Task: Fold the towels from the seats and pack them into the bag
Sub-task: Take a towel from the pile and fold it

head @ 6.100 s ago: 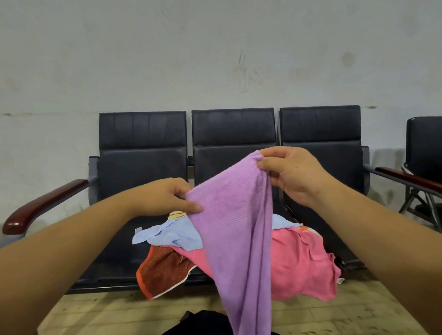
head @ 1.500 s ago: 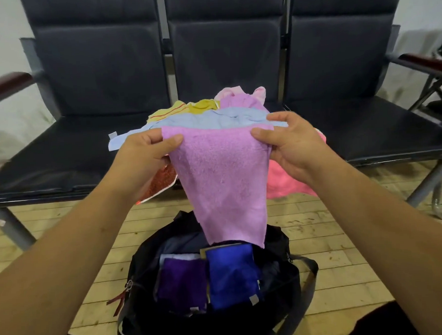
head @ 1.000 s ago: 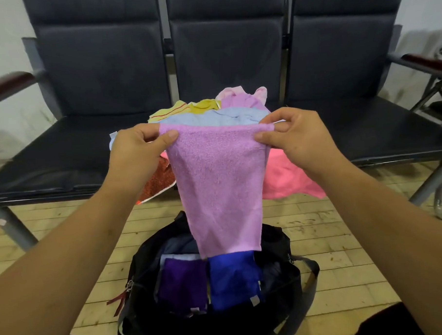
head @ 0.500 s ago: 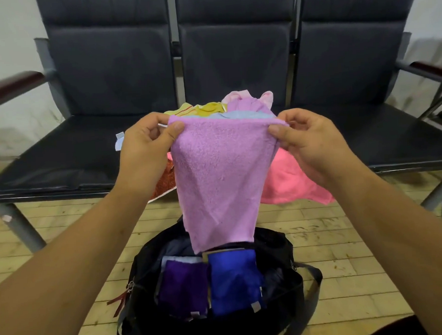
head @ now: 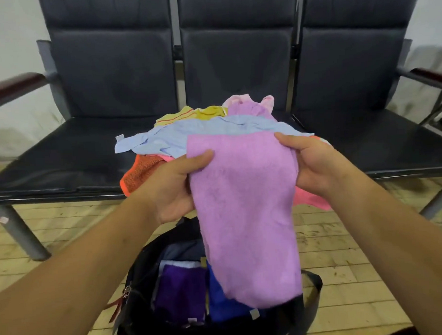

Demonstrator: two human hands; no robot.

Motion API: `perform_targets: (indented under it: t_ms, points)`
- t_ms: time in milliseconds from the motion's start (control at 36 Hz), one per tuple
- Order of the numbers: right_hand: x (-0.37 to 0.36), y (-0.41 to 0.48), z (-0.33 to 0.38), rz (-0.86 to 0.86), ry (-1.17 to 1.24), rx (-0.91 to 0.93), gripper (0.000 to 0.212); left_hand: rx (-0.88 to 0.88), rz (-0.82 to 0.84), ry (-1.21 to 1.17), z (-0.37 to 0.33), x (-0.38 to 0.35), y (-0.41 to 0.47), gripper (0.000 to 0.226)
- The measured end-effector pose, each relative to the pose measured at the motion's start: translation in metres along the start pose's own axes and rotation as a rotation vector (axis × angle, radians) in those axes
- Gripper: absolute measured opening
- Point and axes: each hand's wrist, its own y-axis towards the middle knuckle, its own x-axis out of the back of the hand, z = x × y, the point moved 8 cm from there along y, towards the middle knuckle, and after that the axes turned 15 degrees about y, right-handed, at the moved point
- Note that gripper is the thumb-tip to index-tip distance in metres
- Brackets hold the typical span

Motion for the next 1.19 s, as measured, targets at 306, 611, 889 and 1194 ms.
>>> perform_targets:
  t_ms: [306, 611, 889, 1194]
  points:
    - [0.003, -0.017, -0.08, 0.329, -0.085, -0.442, 0.081, -0.059, -0.164, -0.232, -0.014, 0.004, 0.001, 0.053]
    - [-0.045, -0.012, -0.057, 0.274, 0.119, -0.21, 0.03, 0.054, 0.007, -0.004, -0.01, 0.025, 0.0, 0.079]
    - [-0.019, -0.015, -0.019, 0.064, 0.133, -0.079, 0.033, 0.01, 0.022, 0.26, 0.014, 0.002, -0.004, 0.031]
    - [0.003, -0.018, -0.053, 0.053, 0.055, -0.273, 0.067, -0.016, -0.184, -0.153, 0.0, 0.0, -0.004, 0.03]
